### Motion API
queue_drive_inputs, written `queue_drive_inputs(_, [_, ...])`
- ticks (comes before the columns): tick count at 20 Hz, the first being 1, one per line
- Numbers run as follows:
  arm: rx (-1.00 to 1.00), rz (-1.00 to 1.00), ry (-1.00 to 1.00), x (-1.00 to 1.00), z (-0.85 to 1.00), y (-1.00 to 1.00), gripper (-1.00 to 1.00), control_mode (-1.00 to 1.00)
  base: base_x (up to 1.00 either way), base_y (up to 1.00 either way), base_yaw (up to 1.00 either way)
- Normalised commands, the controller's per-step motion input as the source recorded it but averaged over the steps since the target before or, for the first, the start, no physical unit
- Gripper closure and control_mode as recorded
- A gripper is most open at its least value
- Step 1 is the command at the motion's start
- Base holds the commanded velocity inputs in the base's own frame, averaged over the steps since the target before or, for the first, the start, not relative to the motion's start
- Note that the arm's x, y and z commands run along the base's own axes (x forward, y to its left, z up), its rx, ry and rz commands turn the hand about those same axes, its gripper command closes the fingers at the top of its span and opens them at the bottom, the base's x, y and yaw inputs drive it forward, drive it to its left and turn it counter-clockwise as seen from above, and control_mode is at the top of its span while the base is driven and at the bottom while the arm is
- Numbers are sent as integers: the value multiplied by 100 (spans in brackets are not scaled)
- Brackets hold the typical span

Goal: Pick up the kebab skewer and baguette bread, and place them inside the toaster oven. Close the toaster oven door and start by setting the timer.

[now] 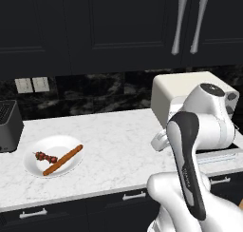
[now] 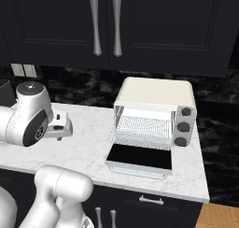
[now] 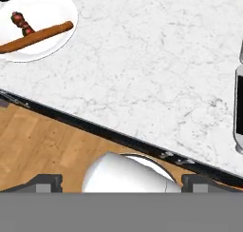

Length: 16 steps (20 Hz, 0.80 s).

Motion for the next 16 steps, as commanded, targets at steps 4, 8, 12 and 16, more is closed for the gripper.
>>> queue_drive_inputs(4, [10, 2, 0, 0, 0, 100, -100, -100, 0, 0, 0])
queue_drive_inputs(8, [3, 4, 0, 17, -1, 100, -100, -100, 0, 0, 0])
queue_drive_inputs(12, [2, 0, -7, 10, -7, 100, -100, -100, 0, 0, 0])
queue_drive_inputs(16, [3, 0, -4, 27, -2, 92, -100, -100, 0, 0, 0])
